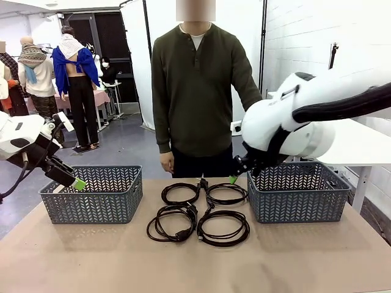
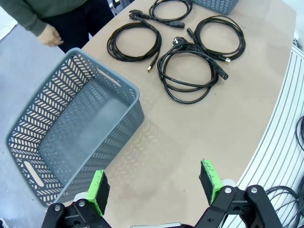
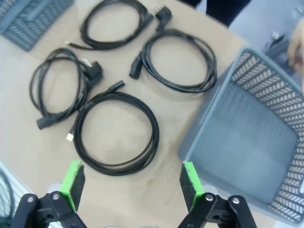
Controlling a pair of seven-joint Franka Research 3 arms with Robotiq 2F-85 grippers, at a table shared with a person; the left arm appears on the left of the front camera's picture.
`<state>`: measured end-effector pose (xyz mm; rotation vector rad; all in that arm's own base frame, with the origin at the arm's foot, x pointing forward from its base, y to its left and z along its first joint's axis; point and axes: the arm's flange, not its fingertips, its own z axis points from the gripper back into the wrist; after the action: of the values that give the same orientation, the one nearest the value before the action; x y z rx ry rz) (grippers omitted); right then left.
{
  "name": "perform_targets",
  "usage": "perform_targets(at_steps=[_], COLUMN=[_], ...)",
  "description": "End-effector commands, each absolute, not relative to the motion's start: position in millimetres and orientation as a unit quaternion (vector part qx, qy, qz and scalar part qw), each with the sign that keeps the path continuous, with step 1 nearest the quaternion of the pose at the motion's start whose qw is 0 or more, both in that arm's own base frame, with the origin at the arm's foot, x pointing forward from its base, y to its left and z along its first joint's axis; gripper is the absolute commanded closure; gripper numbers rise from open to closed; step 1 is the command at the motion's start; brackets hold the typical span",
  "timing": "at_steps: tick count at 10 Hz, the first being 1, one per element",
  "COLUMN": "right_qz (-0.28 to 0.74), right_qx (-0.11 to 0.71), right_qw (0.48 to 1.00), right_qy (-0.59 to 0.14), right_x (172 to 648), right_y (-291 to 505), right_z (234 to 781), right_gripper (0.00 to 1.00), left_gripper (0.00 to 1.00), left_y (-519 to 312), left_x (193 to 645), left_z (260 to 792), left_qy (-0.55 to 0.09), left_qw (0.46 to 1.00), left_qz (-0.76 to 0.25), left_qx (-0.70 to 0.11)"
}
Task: Organize the cables according to human instructions.
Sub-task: Pick up a bundle of cables and place it in the basket indicated by the human.
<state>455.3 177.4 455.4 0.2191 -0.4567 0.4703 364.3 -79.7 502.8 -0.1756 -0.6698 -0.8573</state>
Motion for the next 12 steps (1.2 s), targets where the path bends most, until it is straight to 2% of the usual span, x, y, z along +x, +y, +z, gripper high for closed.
perform_targets(at_steps=[1,5,6,12], right_qz=[0.199,0.216,0.199,0.199], right_qx=[0.093,0.074,0.097,0.097], right_qw=[0.957,0.963,0.961,0.961], right_qy=[-0.191,-0.146,-0.166,-0.166], right_x=[478,494,486,486], right_y=[199,230,217,217], right_z=[446,420,418,418], right_gripper=[0.0,0.0,0.0,0.0], left_gripper=[0.0,0.0,0.0,0.0], left_y=[-78,-78,-78,-78], left_x=[366,366,366,366], left_z=[501,501,501,501], left_qy=[-0.32,-0.32,-0.32,-0.32], left_qw=[0.851,0.851,0.851,0.851], left_qz=[-0.406,-0.406,-0.406,-0.406], left_qx=[-0.09,-0.09,-0.09,-0.09])
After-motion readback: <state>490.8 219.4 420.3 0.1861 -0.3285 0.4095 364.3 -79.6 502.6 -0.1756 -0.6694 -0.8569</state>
